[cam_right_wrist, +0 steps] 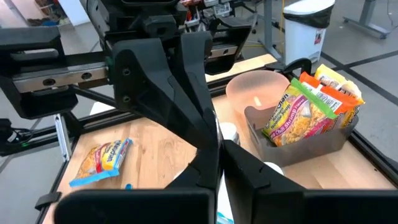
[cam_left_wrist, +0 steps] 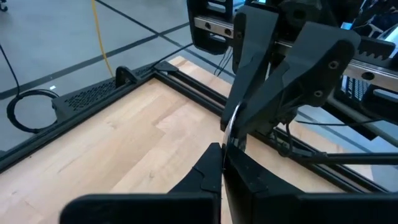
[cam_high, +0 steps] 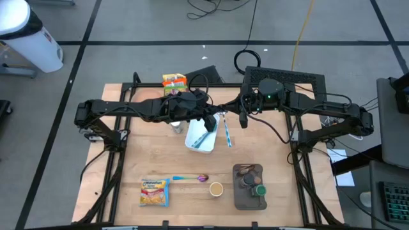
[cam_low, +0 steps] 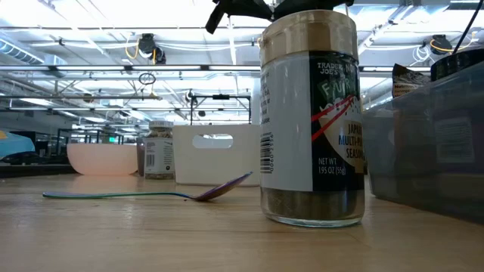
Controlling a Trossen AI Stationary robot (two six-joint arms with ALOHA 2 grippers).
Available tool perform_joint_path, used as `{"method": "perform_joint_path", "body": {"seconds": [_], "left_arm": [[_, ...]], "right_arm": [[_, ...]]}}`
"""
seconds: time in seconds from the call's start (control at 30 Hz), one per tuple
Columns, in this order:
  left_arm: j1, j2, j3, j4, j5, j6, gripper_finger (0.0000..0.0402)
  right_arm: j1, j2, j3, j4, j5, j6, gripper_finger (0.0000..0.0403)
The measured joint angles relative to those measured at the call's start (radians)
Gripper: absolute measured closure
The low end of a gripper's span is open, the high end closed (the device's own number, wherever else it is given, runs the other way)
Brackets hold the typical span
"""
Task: Pick & Place Food Item
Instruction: Put the white patterned spoon into the white bin
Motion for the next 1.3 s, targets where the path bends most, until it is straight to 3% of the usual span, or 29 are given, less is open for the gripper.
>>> {"method": "perform_joint_path", "body": {"seconds": [0.2, 0.37, 0.57, 0.67, 0.97, 1.13, 1.3], "left_arm": [[0.008, 0.0, 0.001, 0.013, 0.015, -0.026, 0.0347], [0.045, 0.0, 0.001, 0.016, 0.09, -0.073, 0.0292], [0.091, -0.006, 0.001, 0.014, 0.204, -0.078, 0.0221], [0.102, -0.017, 0.001, 0.017, 0.214, -0.082, 0.0201], [0.081, -0.036, 0.013, 0.097, 0.06, -0.011, 0.0193], [0.05, -0.029, 0.173, -0.019, -0.055, 0.122, 0.0193], [0.004, -0.016, 0.35, -0.202, -0.27, 0.23, 0.0192]], "right_arm": [[0.004, 0.003, 0.0, 0.004, -0.002, -0.002, 0.0402], [0.003, 0.004, 0.0, 0.002, 0.008, -0.003, 0.0402], [-0.014, -0.016, -0.001, 0.012, 0.129, -0.025, 0.0402], [-0.046, -0.048, -0.001, 0.04, 0.182, -0.019, 0.0402], [-0.137, -0.094, -0.001, 0.086, 0.185, 0.031, 0.0403], [-0.177, -0.094, 0.0, 0.101, 0.184, 0.035, 0.0403], [-0.196, -0.094, 0.0, 0.218, 0.181, 0.057, 0.0403]]}}
